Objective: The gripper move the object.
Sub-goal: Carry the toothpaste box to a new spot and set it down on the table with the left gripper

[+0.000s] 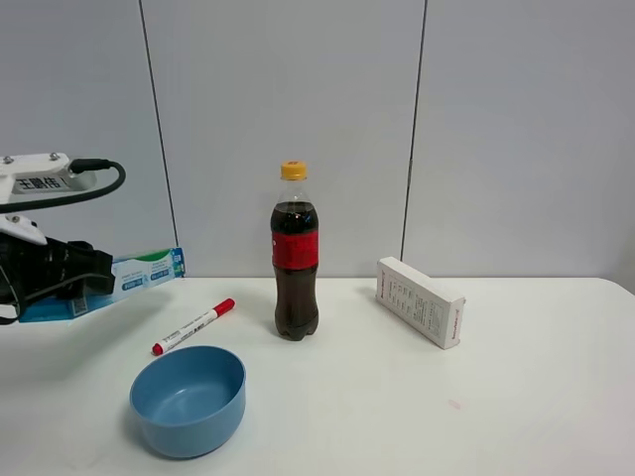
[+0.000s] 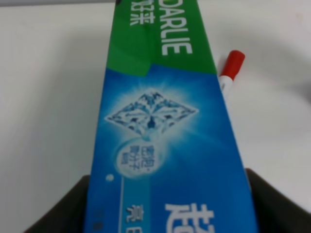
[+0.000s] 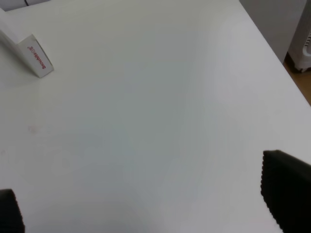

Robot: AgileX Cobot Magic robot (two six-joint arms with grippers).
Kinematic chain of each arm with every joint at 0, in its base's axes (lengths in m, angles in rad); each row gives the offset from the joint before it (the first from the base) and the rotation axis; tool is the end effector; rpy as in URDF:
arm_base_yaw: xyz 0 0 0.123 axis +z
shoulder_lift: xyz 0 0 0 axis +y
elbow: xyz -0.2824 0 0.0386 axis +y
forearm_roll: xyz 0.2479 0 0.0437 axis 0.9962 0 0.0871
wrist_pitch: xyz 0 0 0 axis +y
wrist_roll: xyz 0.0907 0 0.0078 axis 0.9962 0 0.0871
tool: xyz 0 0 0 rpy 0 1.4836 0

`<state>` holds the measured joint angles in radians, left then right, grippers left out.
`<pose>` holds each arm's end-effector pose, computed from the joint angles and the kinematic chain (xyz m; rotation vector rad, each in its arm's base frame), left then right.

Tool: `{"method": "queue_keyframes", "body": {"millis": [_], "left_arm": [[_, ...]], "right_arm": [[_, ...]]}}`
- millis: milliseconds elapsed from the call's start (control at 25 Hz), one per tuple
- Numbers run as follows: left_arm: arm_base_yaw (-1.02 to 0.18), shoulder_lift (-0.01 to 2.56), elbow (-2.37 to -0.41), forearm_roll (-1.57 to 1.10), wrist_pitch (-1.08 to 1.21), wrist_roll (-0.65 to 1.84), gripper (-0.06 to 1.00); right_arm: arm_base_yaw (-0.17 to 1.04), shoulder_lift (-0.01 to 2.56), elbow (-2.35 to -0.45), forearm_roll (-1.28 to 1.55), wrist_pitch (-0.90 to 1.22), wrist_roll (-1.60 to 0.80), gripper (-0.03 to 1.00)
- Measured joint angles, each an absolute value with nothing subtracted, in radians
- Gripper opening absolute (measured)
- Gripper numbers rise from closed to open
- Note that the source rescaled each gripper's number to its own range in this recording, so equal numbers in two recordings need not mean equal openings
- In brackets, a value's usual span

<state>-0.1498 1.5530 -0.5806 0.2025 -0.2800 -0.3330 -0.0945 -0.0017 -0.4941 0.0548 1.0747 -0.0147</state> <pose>0.2798 -0.0473 0.1736 0.0444 2.1887 -0.2238 -0.0046 0.0048 0.2745 0.0794 2.0597 -0.0017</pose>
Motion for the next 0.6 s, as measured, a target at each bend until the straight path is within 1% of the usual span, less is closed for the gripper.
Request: {"method": "queue_keyframes", "body": {"millis": [200,320,360,480,600], "left_arm": [[-0.145,1.635,-0.560,0.202,-0.343,-0.333,0.02],[-0.111,1.682,-0.509,0.202,-0.441,-0.333,0.02],[-0.111,1.682,-0.509,0.202,-0.441,-0.333,0.02],[-0.067,1.718,-0.460,0.202,-0.571,-0.333,0.02],[-0.048,1.742,-0.437,0.202,-0.632,-0.333,0.02]], "right_arm": [[-0.094,-0.002,-0.494,0.055,1.075,-0.015,1.00],[-0.094,-0.002,-0.494,0.055,1.075,-0.015,1.00],[-0.094,-0.002,-0.494,0.055,1.075,-0.015,1.00],[-0.094,-0.002,-0.494,0.055,1.075,-0.015,1.00],[-0.094,-0.002,-0.494,0.055,1.075,-0.015,1.00]]}}
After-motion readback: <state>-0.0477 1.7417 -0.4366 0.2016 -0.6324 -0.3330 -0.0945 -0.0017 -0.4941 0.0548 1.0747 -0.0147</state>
